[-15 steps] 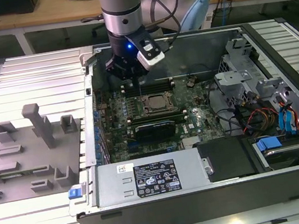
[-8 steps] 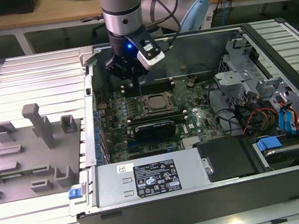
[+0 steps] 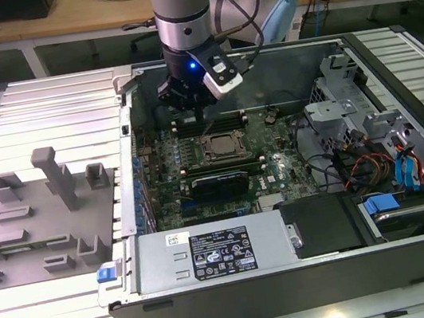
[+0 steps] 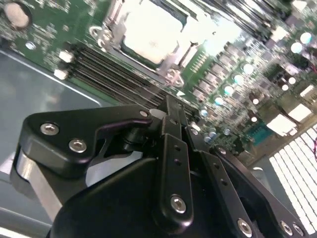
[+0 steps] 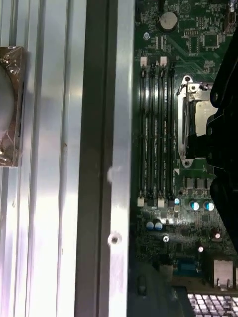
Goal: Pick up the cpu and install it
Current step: 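Install the first cpu locking lever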
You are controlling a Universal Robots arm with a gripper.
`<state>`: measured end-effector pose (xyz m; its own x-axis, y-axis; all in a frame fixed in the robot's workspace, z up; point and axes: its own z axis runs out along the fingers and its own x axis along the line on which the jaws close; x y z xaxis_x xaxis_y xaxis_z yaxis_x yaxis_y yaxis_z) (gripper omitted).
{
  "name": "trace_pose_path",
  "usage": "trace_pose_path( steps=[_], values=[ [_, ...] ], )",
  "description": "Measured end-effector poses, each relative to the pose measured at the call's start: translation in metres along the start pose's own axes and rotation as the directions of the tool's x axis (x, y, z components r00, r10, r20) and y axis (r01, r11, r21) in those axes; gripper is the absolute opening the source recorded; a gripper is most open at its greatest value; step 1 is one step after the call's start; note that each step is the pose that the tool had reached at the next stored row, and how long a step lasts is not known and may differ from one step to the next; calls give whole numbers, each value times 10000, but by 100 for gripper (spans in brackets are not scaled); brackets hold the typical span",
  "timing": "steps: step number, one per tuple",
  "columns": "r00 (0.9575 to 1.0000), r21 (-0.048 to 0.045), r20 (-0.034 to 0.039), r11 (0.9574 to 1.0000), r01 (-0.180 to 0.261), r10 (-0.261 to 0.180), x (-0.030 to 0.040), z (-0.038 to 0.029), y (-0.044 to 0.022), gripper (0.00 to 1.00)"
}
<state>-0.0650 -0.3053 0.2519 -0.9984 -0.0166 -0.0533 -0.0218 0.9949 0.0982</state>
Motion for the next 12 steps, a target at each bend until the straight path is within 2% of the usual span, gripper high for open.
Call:
trace_pose_path(
  steps=[2, 6, 8, 12],
  values=[
    [10000, -2, -4, 10000, 1, -1, -27, 2, -10, 11],
    [10000, 1, -2, 10000, -30, 30, -27, 5, -12, 11],
    [9993, 18, 30, 9994, -360, 360, -27, 29, -20, 11],
    [9975, 34, 64, 9976, -697, 697, -29, 92, -30, 11]
  ],
)
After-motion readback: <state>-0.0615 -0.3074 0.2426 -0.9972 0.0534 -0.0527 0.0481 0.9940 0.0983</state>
